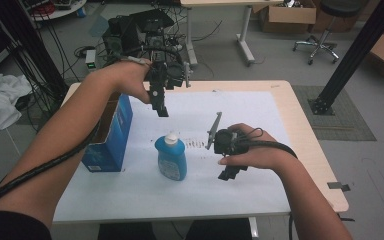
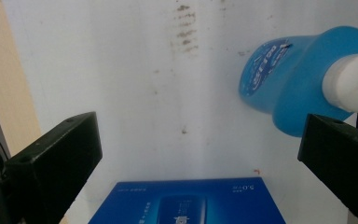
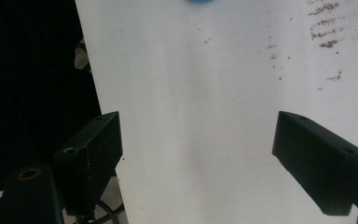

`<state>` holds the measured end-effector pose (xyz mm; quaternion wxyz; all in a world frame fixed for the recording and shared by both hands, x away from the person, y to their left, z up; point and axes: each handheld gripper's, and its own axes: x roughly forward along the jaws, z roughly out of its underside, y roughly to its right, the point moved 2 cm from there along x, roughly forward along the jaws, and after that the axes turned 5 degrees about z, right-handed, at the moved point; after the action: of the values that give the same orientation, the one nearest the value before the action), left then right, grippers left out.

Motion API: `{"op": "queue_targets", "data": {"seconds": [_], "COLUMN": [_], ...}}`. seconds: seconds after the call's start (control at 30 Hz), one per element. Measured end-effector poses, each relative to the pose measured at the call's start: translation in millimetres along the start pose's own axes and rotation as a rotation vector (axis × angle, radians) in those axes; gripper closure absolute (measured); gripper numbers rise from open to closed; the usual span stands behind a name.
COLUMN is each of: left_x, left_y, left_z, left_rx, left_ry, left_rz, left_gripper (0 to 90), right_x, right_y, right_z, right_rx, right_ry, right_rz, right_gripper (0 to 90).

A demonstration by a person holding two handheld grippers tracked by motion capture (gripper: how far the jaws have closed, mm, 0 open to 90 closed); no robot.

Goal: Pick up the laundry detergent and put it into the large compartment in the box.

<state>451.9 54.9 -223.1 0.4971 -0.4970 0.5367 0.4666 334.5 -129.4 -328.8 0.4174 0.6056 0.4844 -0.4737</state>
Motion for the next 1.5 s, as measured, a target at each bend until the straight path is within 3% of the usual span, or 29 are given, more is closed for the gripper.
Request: {"op": "queue_targets", "data": {"seconds": [0.37,0.8,1.5], "left_x": [-8.5,-21.8,-18.4], "left_y": [7.0,26.9,59.7], "left_z": [-0.4,-0.6,-3.0], "left_rx": [0.014,0.031,0.068], "left_ry": [-0.005,-0.015,-0.023], "left_rz": [-0.016,-0.02,-0.009], "left_gripper": [0.1,0.1,0.1], "right_x": [-5.0,-5.8,-6.2], "right_y": [-2.9,-3.5,-7.8], "right_z": [-1.5,0.0,2.6], "right_rx": [-0.001,-0.01,-0.019], "right_ry": [0.005,0.001,0.004], "right_rz": [0.01,0.02,0.026], "right_gripper": [15.9,15.9,15.9]}}
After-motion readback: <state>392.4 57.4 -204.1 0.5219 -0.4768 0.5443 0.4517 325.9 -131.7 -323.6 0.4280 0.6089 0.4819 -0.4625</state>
